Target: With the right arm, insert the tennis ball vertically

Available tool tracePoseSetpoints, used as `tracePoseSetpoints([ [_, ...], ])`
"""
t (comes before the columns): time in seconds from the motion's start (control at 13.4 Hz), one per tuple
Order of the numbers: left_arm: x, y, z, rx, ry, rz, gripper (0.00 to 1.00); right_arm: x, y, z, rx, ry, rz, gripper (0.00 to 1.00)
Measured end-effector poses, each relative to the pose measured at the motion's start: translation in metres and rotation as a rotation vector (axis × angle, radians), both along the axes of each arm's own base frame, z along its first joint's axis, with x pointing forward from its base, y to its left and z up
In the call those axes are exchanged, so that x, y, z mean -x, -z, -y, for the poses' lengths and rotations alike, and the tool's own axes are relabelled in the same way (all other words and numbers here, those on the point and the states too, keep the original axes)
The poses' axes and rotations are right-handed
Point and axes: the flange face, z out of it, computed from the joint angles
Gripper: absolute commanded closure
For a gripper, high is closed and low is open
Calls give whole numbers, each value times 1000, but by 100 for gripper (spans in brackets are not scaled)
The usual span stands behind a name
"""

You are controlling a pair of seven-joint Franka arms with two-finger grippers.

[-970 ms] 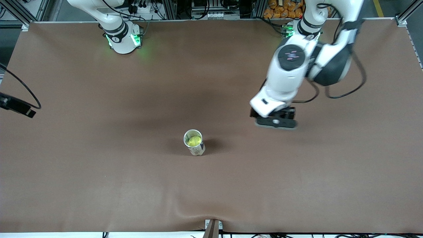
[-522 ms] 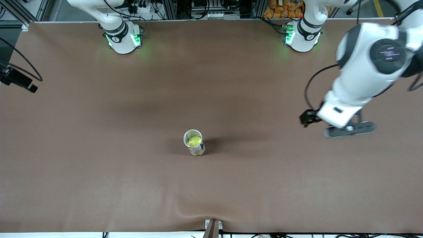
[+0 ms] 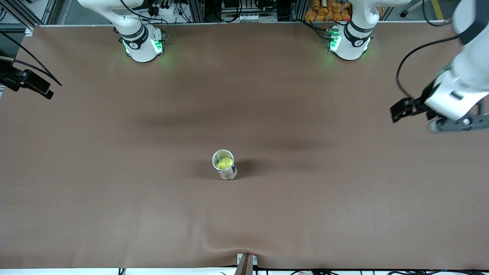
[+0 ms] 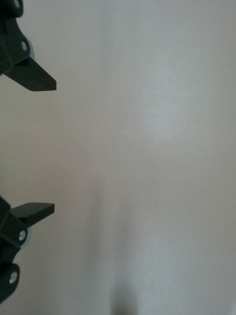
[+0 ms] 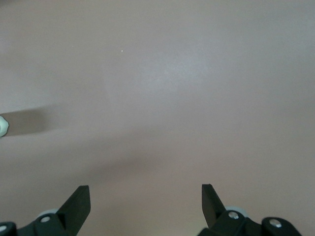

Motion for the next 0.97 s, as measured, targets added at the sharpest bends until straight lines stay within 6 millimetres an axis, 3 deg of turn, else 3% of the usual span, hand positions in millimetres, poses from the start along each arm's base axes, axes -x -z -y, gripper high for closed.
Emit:
tracePoseSetpoints([
  [0.22, 24, -15, -22, 17, -24, -8, 0, 0, 5, 1, 1, -78, -14, 0],
  [0.52, 49, -33, -25, 10, -28, -32, 0, 1, 5, 16, -37, -50, -12, 0],
  [0.97, 55, -43, -22, 10, -22, -30, 0, 2, 6, 16, -43, -59, -23, 0],
])
